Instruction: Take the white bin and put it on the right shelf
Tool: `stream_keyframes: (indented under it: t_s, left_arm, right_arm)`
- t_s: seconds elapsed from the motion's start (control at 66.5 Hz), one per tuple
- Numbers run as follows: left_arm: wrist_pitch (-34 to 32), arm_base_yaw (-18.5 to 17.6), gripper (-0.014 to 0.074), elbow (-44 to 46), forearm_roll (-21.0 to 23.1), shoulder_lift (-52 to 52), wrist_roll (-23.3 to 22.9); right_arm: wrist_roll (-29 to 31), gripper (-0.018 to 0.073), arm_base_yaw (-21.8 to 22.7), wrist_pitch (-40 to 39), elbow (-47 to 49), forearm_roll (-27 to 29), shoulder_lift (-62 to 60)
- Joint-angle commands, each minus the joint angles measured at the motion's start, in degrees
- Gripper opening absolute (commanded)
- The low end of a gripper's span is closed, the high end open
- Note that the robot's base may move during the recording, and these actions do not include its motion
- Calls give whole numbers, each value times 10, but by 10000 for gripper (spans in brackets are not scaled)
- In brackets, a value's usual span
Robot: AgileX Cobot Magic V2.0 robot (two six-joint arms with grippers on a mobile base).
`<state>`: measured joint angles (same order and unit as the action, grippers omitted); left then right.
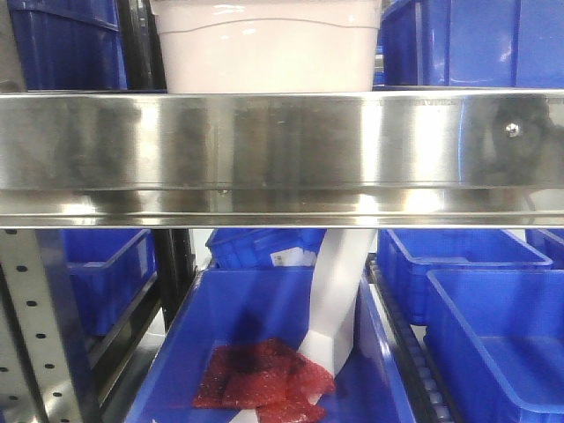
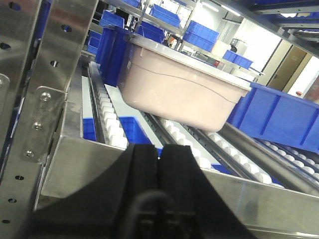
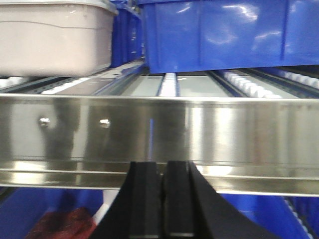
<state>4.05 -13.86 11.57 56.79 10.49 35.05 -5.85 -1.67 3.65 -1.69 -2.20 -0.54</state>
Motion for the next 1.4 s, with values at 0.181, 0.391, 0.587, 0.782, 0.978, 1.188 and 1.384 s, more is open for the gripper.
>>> stream_keyframes:
  t_s: [0.181,0.391,0.587,0.782,0.978,1.188,1.384]
  left_arm:
    - [-23,0,-117,18,10,6,1]
    - [-23,0,-117,18,10,6,1]
    - [-23,0,-117,18,10,6,1]
    - [-23,0,-117,18,10,6,1]
    - [-23,0,-117,18,11,6,1]
    - [-31,14,-117,17,-43,-10,1]
    - [-29,56,-117,-17,-324,-25,-219]
  right_arm:
    - [5,56,10,-42,1,0,-11]
    - [5,56,10,-43,1,0,-11]
    - [5,56,10,-43,1,0,-11]
    - [5,56,10,-43,1,0,-11]
    - [5,56,10,-43,1,0,-11]
    - [5,56,10,-43,1,0,-11]
    - [5,56,10,-43,1,0,-11]
